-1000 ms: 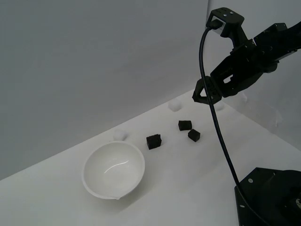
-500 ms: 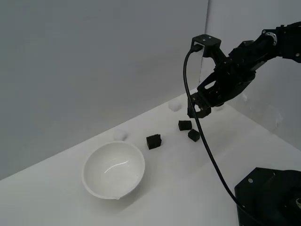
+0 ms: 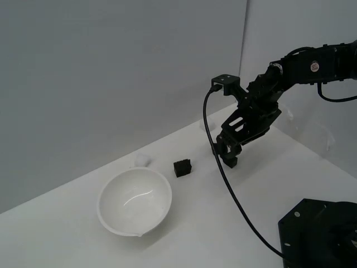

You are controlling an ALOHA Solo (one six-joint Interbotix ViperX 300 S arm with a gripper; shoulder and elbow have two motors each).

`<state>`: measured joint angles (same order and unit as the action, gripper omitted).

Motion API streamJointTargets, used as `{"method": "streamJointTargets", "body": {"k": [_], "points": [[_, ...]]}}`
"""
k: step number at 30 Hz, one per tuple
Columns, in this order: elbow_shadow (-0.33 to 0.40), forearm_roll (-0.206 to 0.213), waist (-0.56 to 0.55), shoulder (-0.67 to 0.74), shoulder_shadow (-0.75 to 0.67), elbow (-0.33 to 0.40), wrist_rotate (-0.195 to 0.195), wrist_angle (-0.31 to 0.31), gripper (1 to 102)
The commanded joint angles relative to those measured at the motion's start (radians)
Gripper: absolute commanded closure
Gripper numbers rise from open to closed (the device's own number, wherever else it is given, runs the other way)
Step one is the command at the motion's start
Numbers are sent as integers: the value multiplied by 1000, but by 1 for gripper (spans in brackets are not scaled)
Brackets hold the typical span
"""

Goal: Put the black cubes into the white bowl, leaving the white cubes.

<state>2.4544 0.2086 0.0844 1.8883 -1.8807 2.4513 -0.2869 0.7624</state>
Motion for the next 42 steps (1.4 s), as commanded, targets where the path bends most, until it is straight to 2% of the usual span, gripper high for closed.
{"method": "streamJointTargets", "body": {"k": [1, 11, 14, 16, 20, 26, 28, 30, 36, 42], "points": [[-14, 12, 17, -9, 2, -9, -12, -12, 3], [-12, 14, 18, -123, 115, -8, -29, -46, 3], [-14, 14, 18, -138, 129, -9, -31, -49, 7], [-14, 14, 18, -140, 132, -9, -31, -51, 16], [-15, 14, 17, -137, 129, -9, -31, -51, 45], [-14, 14, 17, -133, 124, -9, -31, -49, 63], [-14, 12, 17, -127, 118, -8, -31, -49, 79], [-14, 14, 17, -117, 107, -9, -31, -46, 99], [-20, 12, 17, -40, 31, -14, -31, -6, 100], [-54, 11, 18, 103, -107, -46, -31, 81, 100]]}}
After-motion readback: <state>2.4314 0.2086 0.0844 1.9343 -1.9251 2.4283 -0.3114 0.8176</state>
